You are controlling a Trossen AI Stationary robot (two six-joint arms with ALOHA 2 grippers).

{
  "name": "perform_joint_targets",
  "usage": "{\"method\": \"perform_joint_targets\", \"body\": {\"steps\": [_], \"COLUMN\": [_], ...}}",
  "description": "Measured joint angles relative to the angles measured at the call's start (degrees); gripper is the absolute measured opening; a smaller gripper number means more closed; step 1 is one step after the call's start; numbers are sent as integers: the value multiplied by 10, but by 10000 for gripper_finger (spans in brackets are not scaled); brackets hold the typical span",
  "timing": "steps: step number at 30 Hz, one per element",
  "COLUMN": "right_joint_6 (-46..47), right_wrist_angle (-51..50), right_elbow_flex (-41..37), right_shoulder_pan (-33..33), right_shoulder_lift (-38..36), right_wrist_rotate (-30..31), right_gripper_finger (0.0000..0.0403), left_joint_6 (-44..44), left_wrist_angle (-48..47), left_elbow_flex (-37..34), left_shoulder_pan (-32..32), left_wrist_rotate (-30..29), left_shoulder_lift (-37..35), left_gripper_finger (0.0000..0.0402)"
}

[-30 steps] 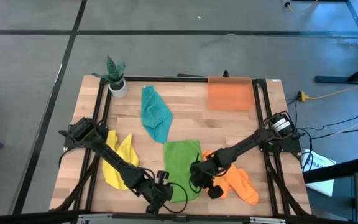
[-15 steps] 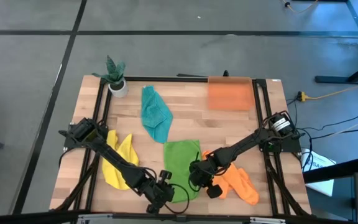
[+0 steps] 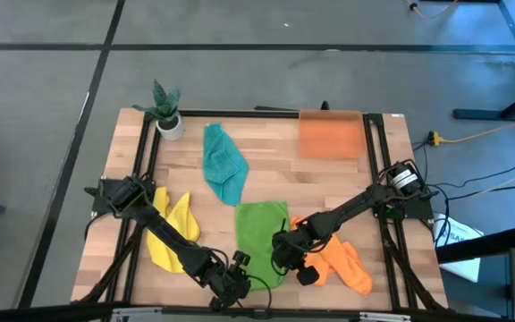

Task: Roll microfiber towels into tight, uniform cylinder then place into a basket
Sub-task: Fold the green towel

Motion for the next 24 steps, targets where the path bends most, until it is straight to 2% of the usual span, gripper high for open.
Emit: {"method": "perform_joint_targets", "body": {"steps": [7, 19, 24], "right_joint_6": [1, 1, -1], "right_wrist_angle": [10, 11, 11], "right_elbow_flex": [0, 0, 0], "right_shoulder_pan": [0, -11, -15], "right_shoulder_lift": [0, 0, 0], "right_wrist_rotate": [0, 0, 0], "right_gripper_finger": [4, 4, 4], "left_joint_6": [17, 13, 67], "left_wrist_angle": [0, -15, -11], "left_elbow_flex": [0, 0, 0], "left_shoulder_pan": [-1, -11, -19], "left_wrist_rotate": [-25, -25, -26], "left_shoulder_lift": [1, 1, 1], "left_gripper_finger": [112, 109, 106]}}
